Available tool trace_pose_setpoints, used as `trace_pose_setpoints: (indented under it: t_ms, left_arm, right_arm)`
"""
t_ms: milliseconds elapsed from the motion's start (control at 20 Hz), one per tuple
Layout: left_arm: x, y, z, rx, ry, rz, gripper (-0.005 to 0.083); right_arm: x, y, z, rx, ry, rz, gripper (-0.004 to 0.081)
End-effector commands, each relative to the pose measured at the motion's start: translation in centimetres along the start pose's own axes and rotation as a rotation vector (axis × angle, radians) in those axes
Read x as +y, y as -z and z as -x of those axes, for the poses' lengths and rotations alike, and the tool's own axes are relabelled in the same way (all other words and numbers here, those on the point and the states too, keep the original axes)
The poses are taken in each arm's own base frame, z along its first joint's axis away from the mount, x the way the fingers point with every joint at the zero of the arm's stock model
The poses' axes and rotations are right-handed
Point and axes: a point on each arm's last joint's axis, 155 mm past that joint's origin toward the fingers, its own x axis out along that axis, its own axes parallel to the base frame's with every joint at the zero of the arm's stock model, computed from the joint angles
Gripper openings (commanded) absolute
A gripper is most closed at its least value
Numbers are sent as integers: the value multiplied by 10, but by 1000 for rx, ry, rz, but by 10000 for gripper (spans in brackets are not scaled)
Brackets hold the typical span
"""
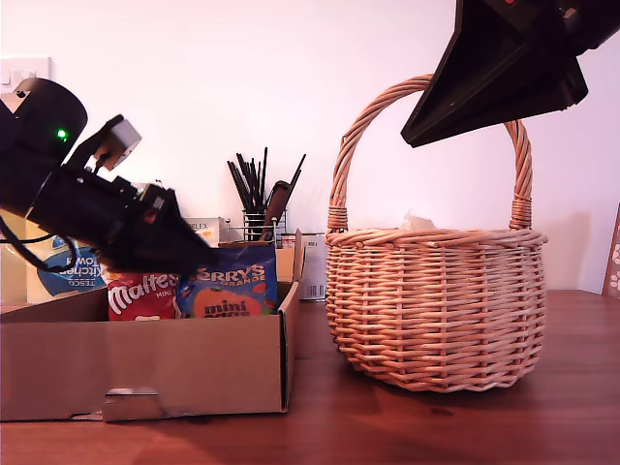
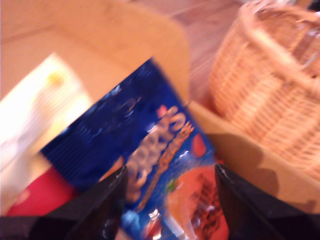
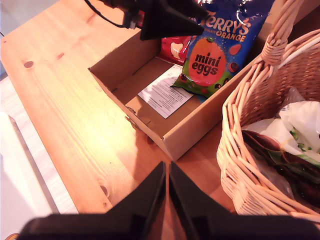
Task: Move the bags of Easter eggs from the cardboard box on the left into the woven basket on the right side.
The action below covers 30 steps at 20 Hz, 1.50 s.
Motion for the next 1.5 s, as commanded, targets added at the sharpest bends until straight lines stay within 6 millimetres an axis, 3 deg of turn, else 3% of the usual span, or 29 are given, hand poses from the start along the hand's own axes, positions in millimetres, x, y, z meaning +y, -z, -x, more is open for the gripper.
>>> trace_pose_setpoints:
  t_ms: [0, 100, 200, 350, 600, 1100, 1250, 1450]
  left_arm:
    - [-15, 12, -7, 23, 53, 7, 497]
    - [-28, 11, -8, 18, 111, 3, 497]
    - [-29, 15, -8, 34, 112, 26, 498]
    - [-14, 19, 5, 53, 71, 70, 498]
    - [18, 8, 30, 25, -41, 69, 498]
    - [9, 26, 26, 96, -38, 283, 503]
    - [15, 30, 26, 104, -81, 378, 598]
    - [14, 31, 21, 111, -113, 463, 611]
  right_arm:
    - [2, -4, 1, -9, -2, 3, -12]
    - [1, -5, 1, -11, -1, 4, -12]
    - [1, -4, 1, -9, 0, 3, -12]
    - [1, -3, 1, -4, 1, 1, -12]
    - [-3, -3, 1, -5, 22, 4, -12]
    - [-3, -5, 1, -13, 23, 7, -12]
    - [-3, -5, 1, -13, 22, 7, -12]
    - [-3, -8, 1, -22, 22, 10, -12]
